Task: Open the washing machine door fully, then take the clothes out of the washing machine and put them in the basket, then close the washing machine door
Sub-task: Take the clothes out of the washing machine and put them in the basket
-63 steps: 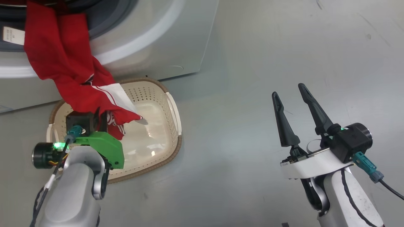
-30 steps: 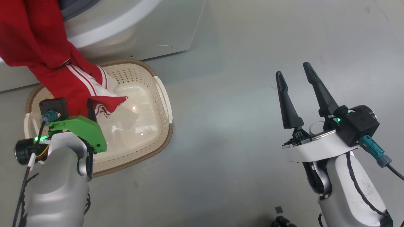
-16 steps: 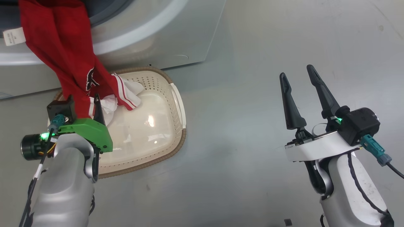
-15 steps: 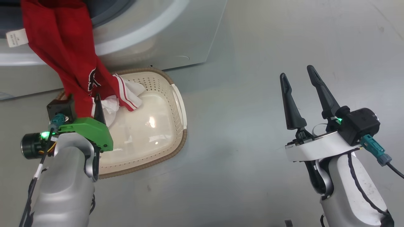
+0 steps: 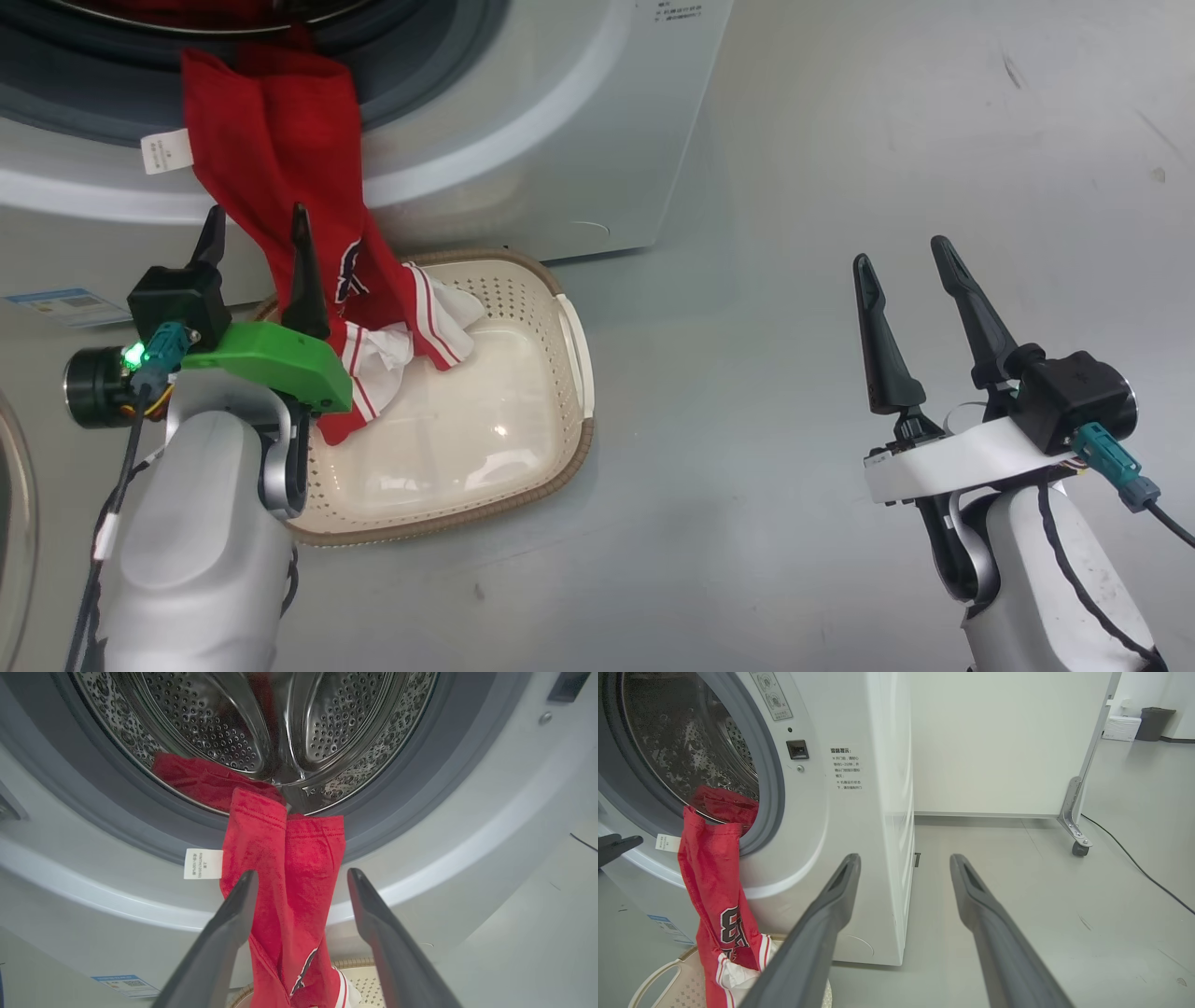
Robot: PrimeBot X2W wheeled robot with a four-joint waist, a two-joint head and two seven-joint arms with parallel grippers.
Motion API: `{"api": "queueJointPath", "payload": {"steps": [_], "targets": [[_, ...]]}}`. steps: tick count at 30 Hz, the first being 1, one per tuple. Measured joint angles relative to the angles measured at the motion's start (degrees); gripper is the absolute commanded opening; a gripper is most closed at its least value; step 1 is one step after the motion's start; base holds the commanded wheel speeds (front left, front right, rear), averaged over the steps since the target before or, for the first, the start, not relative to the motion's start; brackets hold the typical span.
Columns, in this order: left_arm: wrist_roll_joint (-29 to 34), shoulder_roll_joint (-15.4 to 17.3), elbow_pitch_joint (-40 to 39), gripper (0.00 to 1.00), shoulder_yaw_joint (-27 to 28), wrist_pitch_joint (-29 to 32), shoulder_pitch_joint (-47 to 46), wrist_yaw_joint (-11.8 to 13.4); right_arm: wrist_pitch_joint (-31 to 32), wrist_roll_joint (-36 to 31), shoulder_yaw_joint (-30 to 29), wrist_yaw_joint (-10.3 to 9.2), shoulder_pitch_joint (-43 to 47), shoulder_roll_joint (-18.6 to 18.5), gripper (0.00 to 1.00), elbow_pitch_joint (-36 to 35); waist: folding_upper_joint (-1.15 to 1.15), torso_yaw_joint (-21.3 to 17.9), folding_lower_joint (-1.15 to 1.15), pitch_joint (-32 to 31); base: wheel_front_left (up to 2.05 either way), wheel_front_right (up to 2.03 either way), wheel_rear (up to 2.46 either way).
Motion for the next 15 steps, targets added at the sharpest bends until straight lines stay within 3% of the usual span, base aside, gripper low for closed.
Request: {"api": "queueJointPath", "payload": {"steps": [15], "targets": [[3.4,-0.2,-13.1,1.00,-0.2,0.0,13.5,0.8,0.0,-1.1,0.1,0.01,4.1,-0.1,1.00,2.5,0.00,4.0,0.00,-7.1,0.00,0.00,0.00]]}}
